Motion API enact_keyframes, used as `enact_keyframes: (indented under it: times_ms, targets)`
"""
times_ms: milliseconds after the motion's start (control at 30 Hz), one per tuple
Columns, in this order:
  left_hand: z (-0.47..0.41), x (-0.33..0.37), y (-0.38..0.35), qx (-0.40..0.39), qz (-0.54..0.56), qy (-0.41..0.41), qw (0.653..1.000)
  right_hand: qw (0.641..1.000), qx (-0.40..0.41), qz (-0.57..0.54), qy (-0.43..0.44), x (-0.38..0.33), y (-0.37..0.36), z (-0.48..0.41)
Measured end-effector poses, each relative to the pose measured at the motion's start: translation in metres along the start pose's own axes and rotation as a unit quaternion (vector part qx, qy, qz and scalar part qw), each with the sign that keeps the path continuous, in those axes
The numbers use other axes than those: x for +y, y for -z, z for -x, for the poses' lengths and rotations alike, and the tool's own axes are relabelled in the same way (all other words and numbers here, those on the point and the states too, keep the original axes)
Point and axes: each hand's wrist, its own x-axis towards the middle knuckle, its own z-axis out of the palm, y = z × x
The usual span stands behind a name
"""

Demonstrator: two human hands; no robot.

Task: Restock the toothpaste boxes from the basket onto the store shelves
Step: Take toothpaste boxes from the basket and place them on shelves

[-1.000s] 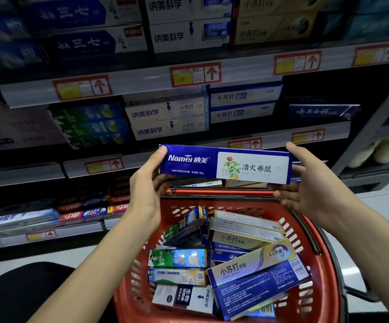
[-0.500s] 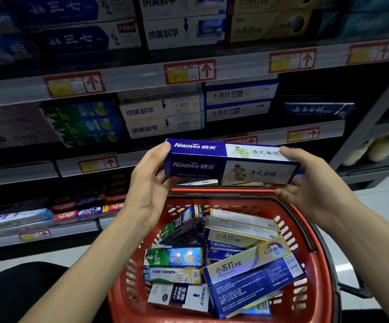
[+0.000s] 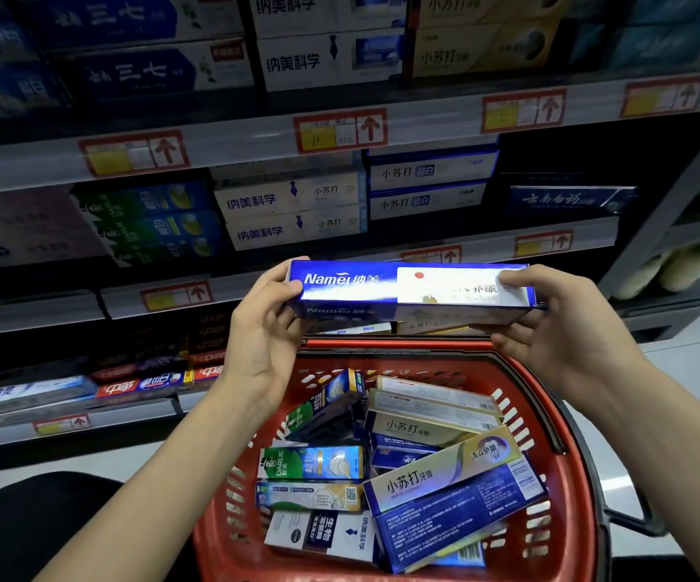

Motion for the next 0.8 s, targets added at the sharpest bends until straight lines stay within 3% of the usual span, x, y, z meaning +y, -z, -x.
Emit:
enact_keyframes:
  times_ms: [267, 567, 800]
  targets:
    - [0.0009, 0.0023, 0.0034, -0.037, -0.033, -0.025, 0.998, 0.998, -0.04, -0.041, 0.011, -0.001, -0.0037, 0.0027]
    - [0.0034, -0.0007, 0.0023, -0.099, -0.05, -0.064, 0.992, 0.998, 0.0, -0.048, 0.048, 0.0007, -0.0003, -0.0013]
    - [0.0003, -0.0044, 0.0023, 0.004, -0.043, -0.008, 0.999, 0.995, 0.01, -0.085, 0.044, -0.0006, -0.0023, 0.002]
